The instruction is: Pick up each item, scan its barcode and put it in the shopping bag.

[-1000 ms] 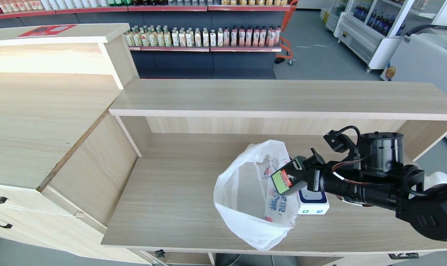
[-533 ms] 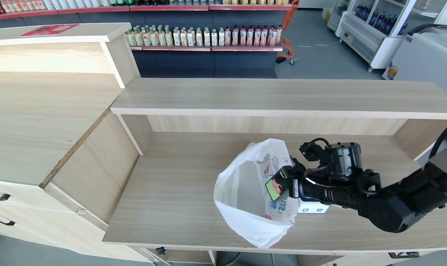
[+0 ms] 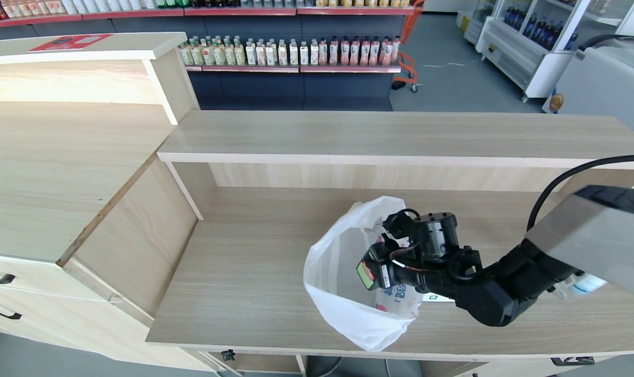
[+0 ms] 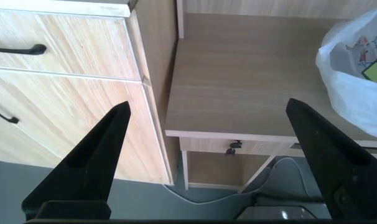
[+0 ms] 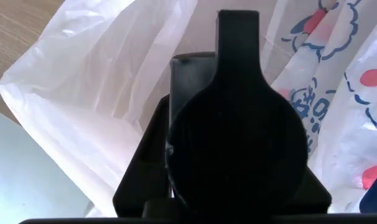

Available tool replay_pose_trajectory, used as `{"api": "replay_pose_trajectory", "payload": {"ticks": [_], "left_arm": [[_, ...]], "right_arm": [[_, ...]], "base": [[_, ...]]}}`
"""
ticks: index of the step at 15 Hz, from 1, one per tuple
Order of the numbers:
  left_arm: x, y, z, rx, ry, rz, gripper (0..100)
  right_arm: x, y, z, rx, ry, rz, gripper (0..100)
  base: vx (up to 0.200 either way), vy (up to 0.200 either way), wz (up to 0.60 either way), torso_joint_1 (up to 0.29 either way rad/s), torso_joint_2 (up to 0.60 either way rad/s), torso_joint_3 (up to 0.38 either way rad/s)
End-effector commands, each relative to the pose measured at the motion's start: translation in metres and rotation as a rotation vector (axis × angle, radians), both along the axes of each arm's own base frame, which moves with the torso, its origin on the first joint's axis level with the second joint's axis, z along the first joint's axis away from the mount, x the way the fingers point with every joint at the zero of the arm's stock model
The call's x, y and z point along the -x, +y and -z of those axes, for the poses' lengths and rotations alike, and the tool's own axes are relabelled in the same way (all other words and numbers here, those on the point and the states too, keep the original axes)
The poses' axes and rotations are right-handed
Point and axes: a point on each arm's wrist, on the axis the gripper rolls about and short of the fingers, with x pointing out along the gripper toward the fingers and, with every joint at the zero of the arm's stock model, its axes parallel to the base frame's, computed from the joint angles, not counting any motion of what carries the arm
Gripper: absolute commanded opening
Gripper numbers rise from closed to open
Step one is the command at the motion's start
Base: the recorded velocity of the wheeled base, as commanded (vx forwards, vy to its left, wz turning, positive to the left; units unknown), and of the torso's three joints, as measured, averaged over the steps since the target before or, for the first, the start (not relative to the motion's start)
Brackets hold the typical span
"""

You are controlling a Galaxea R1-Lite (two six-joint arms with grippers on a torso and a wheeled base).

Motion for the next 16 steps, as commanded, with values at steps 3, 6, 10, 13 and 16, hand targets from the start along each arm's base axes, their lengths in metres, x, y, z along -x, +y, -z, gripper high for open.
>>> {"api": "replay_pose_trajectory", "payload": {"ticks": [3,6,10,13,16], "left_arm": [[0.0,0.0,0.0,0.0,0.0,-0.001,100],[0.0,0.0,0.0,0.0,0.0,-0.001,100],[0.0,0.0,0.0,0.0,0.0,-0.001,100],[0.0,0.0,0.0,0.0,0.0,-0.001,100],[0.0,0.0,0.0,0.0,0.0,-0.001,100]], "right_arm": [[-0.005,0.011,0.032,0.029,0.017,-0.026,0],[-0.009,0.022,0.043,0.064,-0.029,-0.052,0],[-0.01,0.024,0.022,-0.003,-0.059,-0.039,100],[0.0,0.012,-0.027,-0.234,-0.033,0.025,100],[0.04,-0.028,-0.081,-0.337,-0.052,0.058,100]], "base": [[0.0,0.0,0.0,0.0,0.0,0.0],[0.0,0.0,0.0,0.0,0.0,0.0],[0.0,0.0,0.0,0.0,0.0,0.0],[0.0,0.0,0.0,0.0,0.0,0.0],[0.0,0.0,0.0,0.0,0.0,0.0]]}}
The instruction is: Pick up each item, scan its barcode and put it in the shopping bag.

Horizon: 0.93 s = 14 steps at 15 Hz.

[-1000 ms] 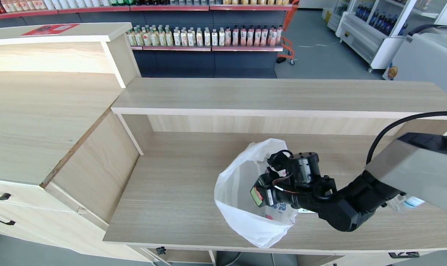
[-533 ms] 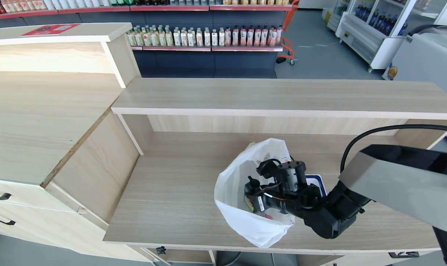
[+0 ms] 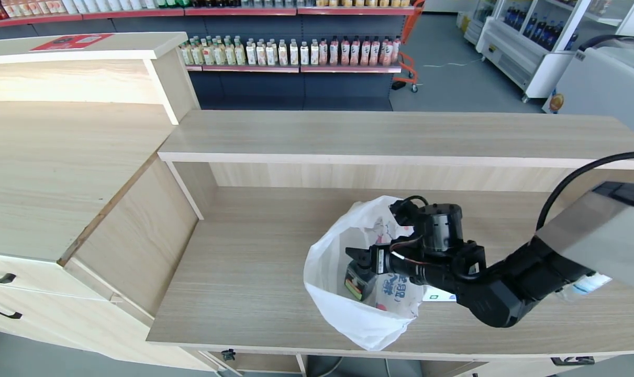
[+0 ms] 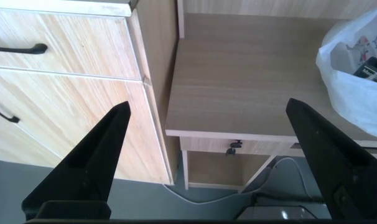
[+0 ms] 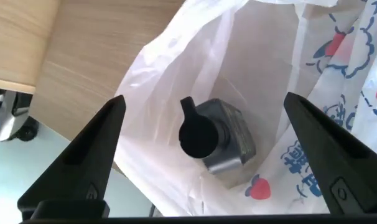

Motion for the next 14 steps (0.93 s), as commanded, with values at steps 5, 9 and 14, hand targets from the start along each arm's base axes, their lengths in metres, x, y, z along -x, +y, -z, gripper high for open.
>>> {"api": "replay_pose_trajectory", "payload": {"ticks": [5,9,14], "left_arm": [[0.0,0.0,0.0,0.0,0.0,-0.001,100],[0.0,0.0,0.0,0.0,0.0,-0.001,100],[0.0,0.0,0.0,0.0,0.0,-0.001,100]], "right_arm": [[0.13,-0.114,-0.1,0.123,-0.202,0.197,100],[0.21,-0.161,-0.077,0.169,-0.176,0.383,100],[0.3,-0.185,-0.024,0.166,-0.195,0.493,100]], "base": [[0.0,0.0,0.0,0.0,0.0,0.0],[0.0,0.0,0.0,0.0,0.0,0.0],[0.0,0.0,0.0,0.0,0.0,0.0]]}}
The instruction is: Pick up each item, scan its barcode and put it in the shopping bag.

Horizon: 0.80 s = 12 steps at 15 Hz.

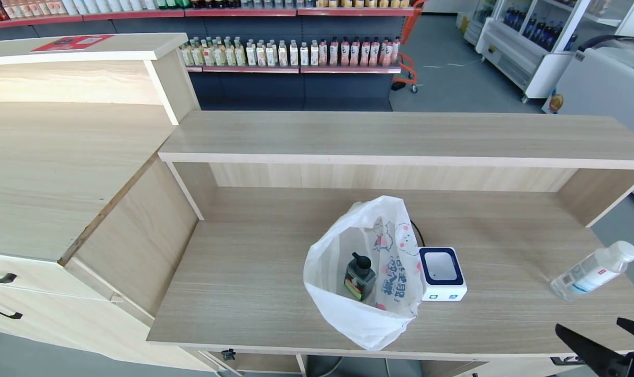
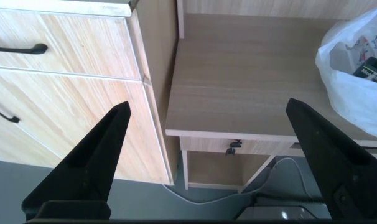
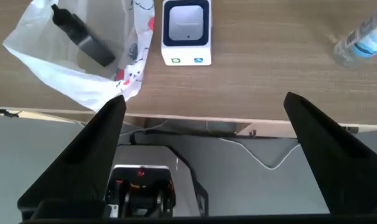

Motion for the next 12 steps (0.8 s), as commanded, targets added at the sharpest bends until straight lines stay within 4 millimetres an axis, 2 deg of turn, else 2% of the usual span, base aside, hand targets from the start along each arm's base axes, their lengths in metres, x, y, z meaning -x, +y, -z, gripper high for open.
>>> {"api": "replay_pose_trajectory", "payload": {"ticks": [1,3,5,12], "left_arm": [[0.0,0.0,0.0,0.0,0.0,-0.001,100],[0.0,0.0,0.0,0.0,0.0,-0.001,100],[0.0,0.0,0.0,0.0,0.0,-0.001,100],[0.0,0.0,0.0,0.0,0.0,-0.001,100]], "right_arm": [[0.06,-0.012,0.032,-0.015,-0.098,0.062,100],[0.078,-0.013,0.045,-0.022,-0.142,0.058,100],[0.092,-0.015,0.048,-0.028,-0.204,0.059,100],[0.092,-0.017,0.048,0.047,-0.198,0.255,100]], "base": [[0.0,0.0,0.0,0.0,0.0,0.0],[0.0,0.0,0.0,0.0,0.0,0.0],[0.0,0.0,0.0,0.0,0.0,0.0],[0.0,0.0,0.0,0.0,0.0,0.0]]}}
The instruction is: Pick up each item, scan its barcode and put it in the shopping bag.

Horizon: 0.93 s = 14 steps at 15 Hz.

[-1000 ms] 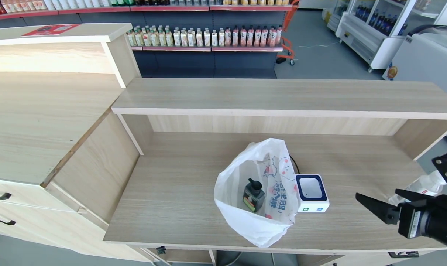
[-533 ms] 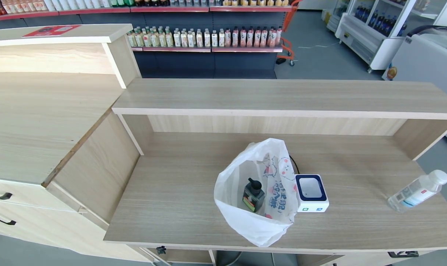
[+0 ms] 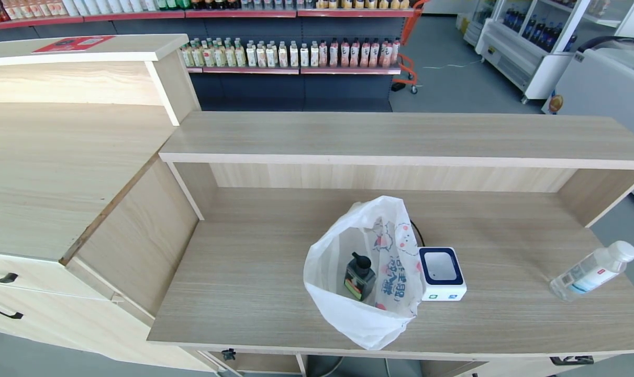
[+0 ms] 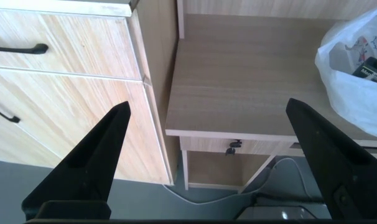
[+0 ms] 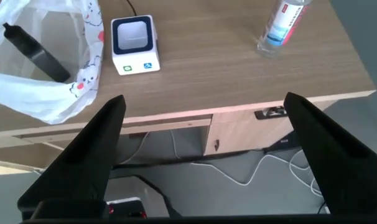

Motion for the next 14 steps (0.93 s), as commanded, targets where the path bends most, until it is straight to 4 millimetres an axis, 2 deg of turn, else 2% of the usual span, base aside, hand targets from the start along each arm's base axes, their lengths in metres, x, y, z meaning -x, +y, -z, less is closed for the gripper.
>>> {"api": "replay_pose_trajectory", "payload": {"ticks": [1,3,6,14], "left_arm": [[0.0,0.0,0.0,0.0,0.0,-0.001,100],[0.0,0.0,0.0,0.003,0.0,-0.001,100],[0.0,0.0,0.0,0.0,0.0,-0.002,100],[0.0,0.0,0.0,-0.005,0.0,-0.002,100]], "right_arm": [[0.0008,0.0009,-0.0001,0.012,-0.005,0.042,100],[0.0032,0.0009,0.0005,0.026,-0.032,0.04,100],[0.009,0.0015,0.0026,0.033,-0.099,0.034,100],[0.0092,0.0015,0.0025,0.036,-0.104,0.04,100]], "base": [[0.0,0.0,0.0,0.0,0.0,0.0],[0.0,0.0,0.0,0.0,0.0,0.0],[0.0,-0.2,0.0,0.004,0.0,0.002],[0.0,-0.2,0.0,0.006,0.0,0.0]]}}
